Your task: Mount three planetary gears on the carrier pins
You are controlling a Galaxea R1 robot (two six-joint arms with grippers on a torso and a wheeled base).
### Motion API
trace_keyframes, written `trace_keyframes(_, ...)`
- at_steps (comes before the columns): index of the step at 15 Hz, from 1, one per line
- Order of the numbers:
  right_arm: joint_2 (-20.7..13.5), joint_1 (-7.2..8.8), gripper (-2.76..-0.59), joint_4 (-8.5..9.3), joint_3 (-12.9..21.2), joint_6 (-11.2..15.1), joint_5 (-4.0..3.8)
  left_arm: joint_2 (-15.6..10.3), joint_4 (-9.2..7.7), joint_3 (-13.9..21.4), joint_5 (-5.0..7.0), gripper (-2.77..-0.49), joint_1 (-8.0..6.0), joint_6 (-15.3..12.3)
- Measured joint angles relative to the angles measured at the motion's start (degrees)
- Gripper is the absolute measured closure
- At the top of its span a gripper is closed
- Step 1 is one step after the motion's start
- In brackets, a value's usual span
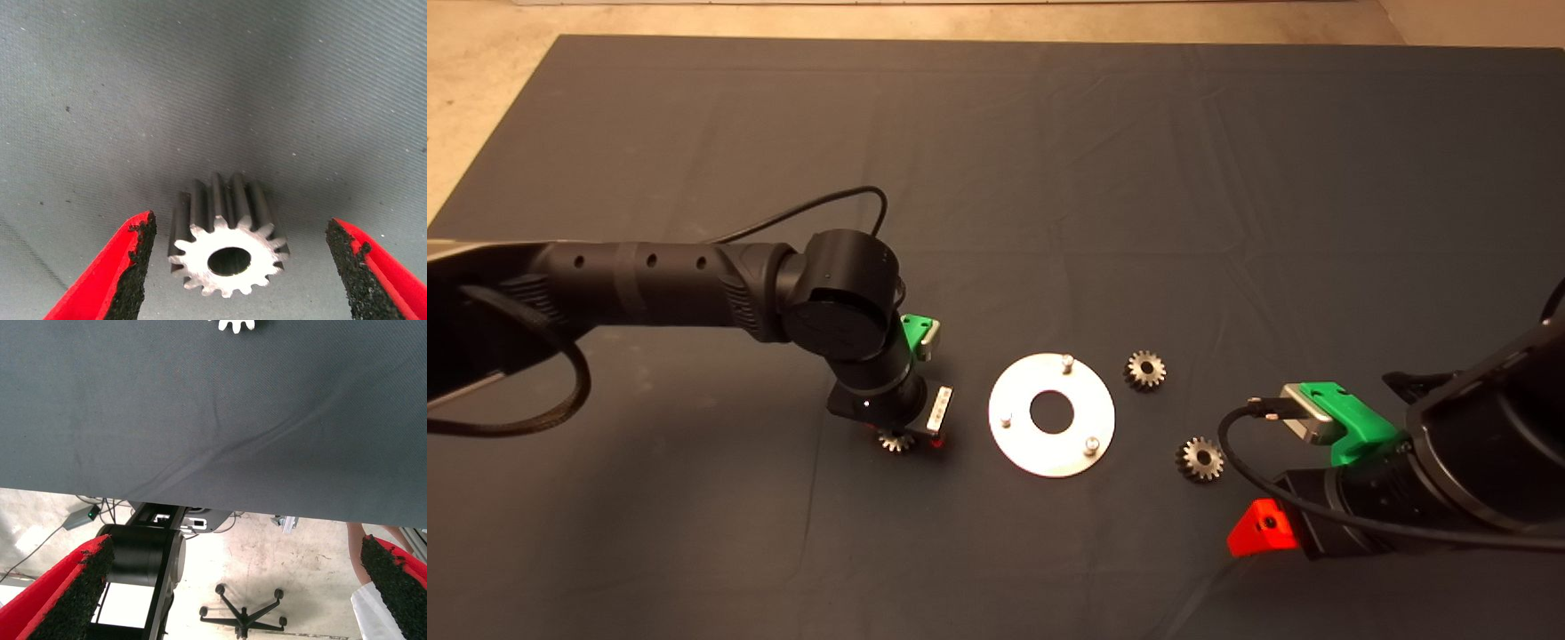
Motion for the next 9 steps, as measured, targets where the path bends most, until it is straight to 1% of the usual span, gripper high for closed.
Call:
trace_keyframes(1, 0.0, 0.0, -2.75, 0.0, 0.0, 0.0, 0.0, 0.0, 0.04, -0.2, 0.0, -1.77, 0.13, 0.0)
trace_keyframes(2, 0.0, 0.0, -2.75, 0.0, 0.0, 0.0, 0.0, 0.0, 0.09, -0.3, 0.02, -1.68, 0.44, 0.0)
trace_keyframes(4, 0.0, 0.0, -2.75, -0.02, 0.0, 0.0, 0.0, 0.0, 0.12, -0.4, 0.0, -1.66, 0.91, 0.0)
trace_keyframes(6, 0.0, 0.0, -2.75, 0.0, 0.0, 0.0, 0.0, 0.0, 0.17, -0.5, 0.0, -1.66, 0.96, 0.0)
trace_keyframes(8, 0.0, 0.0, -2.75, 0.0, 0.0, 0.0, 0.0, 0.0, 0.17, -0.5, 0.0, -1.52, 0.96, -0.1)
trace_keyframes(9, 0.0, 0.0, -2.75, 0.0, 0.0, 0.0, 0.0, 0.0, 0.17, -0.5, 0.0, -1.51, 0.96, -0.2)
